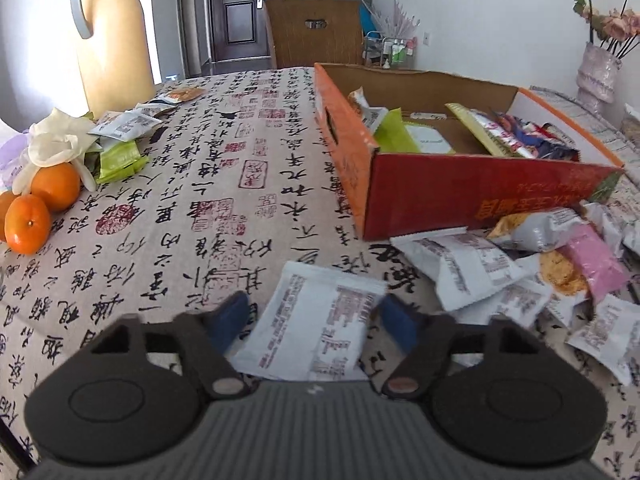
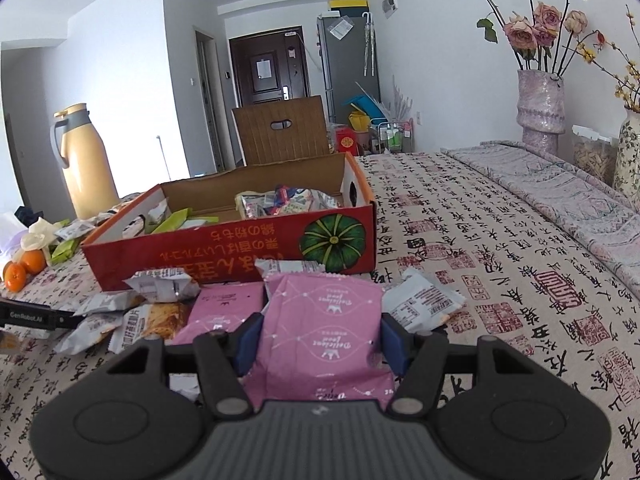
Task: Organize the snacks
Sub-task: 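Grasp the pink packet with the right tool while the left tool grasps a white packet, then carry both packets over the box and open both tools to drop them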
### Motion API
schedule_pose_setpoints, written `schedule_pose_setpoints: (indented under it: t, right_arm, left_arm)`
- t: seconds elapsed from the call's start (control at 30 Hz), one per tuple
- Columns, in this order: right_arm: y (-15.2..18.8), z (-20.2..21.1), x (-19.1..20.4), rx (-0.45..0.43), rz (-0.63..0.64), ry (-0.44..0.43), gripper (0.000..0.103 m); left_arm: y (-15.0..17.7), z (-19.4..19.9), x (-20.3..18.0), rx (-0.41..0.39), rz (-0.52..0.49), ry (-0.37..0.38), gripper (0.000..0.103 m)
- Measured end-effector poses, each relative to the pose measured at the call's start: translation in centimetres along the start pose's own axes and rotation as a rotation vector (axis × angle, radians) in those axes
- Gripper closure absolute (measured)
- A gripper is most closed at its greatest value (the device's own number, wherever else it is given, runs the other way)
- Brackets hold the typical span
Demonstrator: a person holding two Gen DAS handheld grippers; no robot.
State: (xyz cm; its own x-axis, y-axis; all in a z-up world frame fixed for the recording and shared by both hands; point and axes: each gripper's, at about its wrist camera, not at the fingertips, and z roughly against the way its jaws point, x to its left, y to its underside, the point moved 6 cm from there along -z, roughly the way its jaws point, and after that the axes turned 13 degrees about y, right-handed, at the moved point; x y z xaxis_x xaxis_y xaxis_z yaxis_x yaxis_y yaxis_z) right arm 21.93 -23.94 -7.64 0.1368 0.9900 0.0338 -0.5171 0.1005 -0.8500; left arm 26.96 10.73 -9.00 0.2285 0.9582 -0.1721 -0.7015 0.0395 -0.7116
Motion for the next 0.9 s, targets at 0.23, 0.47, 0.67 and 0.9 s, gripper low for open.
schedule_pose_setpoints:
  t: [0.23, 0.47, 0.67, 0.9]
  right_arm:
    - [-0.1, 0.7, 0.1, -0.013, 0.004, -0.021, 0.051]
    - [0.4, 0.4, -0.2, 0.013, 0.006, -0.015, 0.034]
    - [0.8, 0.3, -0.1, 0.033, 0.042, 0.022, 0.019]
    - [1.5, -1.0, 0.2, 0.077, 0.069, 0.043, 0.023]
  left_arm:
    - [0.8, 1.1, -0.5, -0.032, 0.022, 0.033, 0.059]
    - [0.9, 2.5, -0.3, -0.09, 0.056, 0.014, 0.061]
    - [0.8, 4.9, -1.0, -0.169, 0.075, 0.009, 0.061]
    - [0.1, 7.0, -2.9, -0.246, 0.065, 0.014, 0.061]
